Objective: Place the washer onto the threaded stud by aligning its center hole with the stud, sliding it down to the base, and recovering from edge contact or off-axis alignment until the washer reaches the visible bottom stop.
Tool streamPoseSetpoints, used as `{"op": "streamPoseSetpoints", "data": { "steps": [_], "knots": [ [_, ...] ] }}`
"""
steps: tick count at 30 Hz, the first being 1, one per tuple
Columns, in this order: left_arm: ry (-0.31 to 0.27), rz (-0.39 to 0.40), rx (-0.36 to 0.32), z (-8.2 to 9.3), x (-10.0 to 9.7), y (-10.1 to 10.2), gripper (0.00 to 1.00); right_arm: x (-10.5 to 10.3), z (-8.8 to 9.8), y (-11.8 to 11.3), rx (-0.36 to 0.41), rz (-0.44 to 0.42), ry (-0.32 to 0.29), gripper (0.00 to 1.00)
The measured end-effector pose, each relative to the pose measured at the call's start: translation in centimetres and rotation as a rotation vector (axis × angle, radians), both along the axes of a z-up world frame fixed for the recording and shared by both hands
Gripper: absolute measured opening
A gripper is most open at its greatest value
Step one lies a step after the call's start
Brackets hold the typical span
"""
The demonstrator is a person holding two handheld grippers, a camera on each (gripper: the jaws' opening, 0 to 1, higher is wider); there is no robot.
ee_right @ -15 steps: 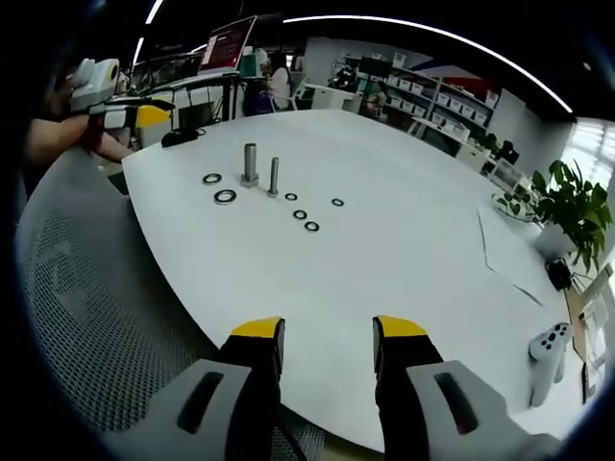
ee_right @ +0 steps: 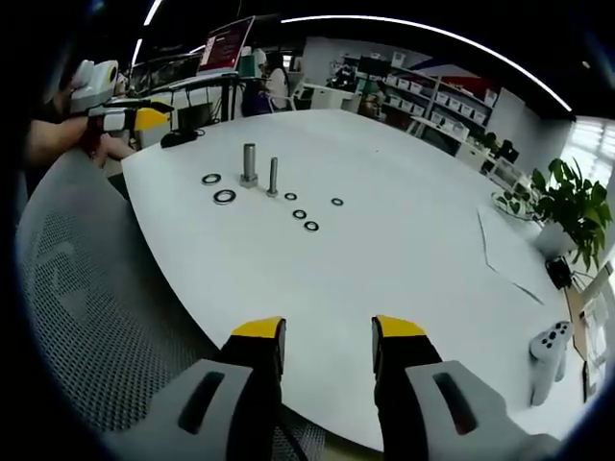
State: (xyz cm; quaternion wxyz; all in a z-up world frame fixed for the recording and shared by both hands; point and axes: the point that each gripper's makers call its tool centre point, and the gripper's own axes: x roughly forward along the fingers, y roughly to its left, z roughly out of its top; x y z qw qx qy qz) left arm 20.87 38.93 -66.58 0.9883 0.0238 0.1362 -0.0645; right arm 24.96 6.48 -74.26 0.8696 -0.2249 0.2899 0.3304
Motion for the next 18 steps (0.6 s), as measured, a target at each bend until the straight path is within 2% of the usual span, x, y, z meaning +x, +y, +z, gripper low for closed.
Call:
{"op": "streamPoseSetpoints", "data": {
  "steps": [18],
  "knots": [
    [0.024, 0.000, 0.009, -0.47, -0.07, 0.02, 0.43, 0.02, -0.07, -0.02, -0.006, 0.006, 0.000, 0.37]
  ]
}}
